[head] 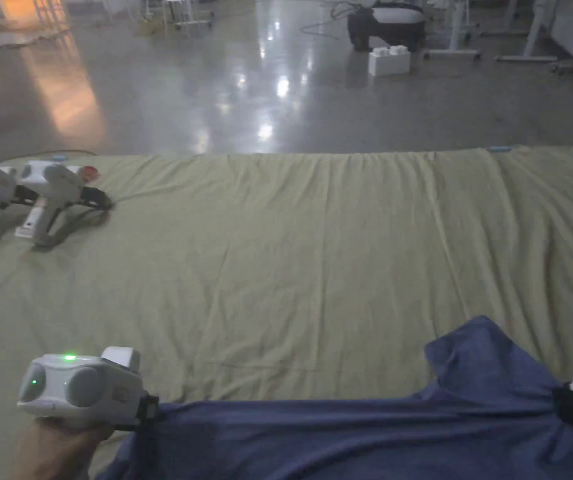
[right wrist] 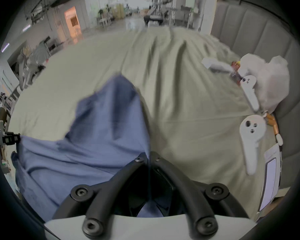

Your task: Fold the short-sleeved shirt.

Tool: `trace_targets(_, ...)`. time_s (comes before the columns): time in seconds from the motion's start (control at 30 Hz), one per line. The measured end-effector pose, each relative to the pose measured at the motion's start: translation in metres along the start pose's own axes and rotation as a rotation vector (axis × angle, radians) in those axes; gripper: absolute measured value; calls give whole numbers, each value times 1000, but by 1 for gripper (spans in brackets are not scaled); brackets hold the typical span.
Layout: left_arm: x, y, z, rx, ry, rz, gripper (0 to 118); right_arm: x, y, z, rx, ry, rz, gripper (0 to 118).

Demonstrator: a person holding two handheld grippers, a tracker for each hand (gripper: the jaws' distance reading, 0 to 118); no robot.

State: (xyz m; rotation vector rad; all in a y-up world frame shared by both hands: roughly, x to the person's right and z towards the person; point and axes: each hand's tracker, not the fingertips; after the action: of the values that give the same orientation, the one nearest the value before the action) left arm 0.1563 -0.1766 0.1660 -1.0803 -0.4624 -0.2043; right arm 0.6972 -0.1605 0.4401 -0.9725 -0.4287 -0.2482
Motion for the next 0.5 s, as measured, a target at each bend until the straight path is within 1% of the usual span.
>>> trace_targets(0.03,0,-5,24,72,-40,-1,0,4,-4,21,41,37,-4,0)
trace_targets(0.07,-2,-12,47,120,-81,-15,0,7,-10,38,70,88,-24,0)
trace_targets(0.1,-4,-21,71,164,-114,-24,0,11,-21,59,105,106,-56,0)
trace_targets(0.13,-6,-33,92,203,-131,-27,0,5,-34,88,138,118,-65,0)
trace_targets(0.17,-9,-47,110,233,-149,-19,0,7,-48,105,168,136,-67,0)
trace_targets(0.27,-20,-95,147,259,-163,-5,0,10,-102,152,203,126,-63,0)
trace_targets(0.37,-29,-147,160,264,-164,16,0,17,-164,176,197,144,-92,0)
trace_targets(0.43,-33,-179,156,243,-155,38,0,18,-200,181,175,161,-89,0)
trace_targets(0.5,-34,-200,143,211,-161,55,0,17,-228,181,145,140,-108,0)
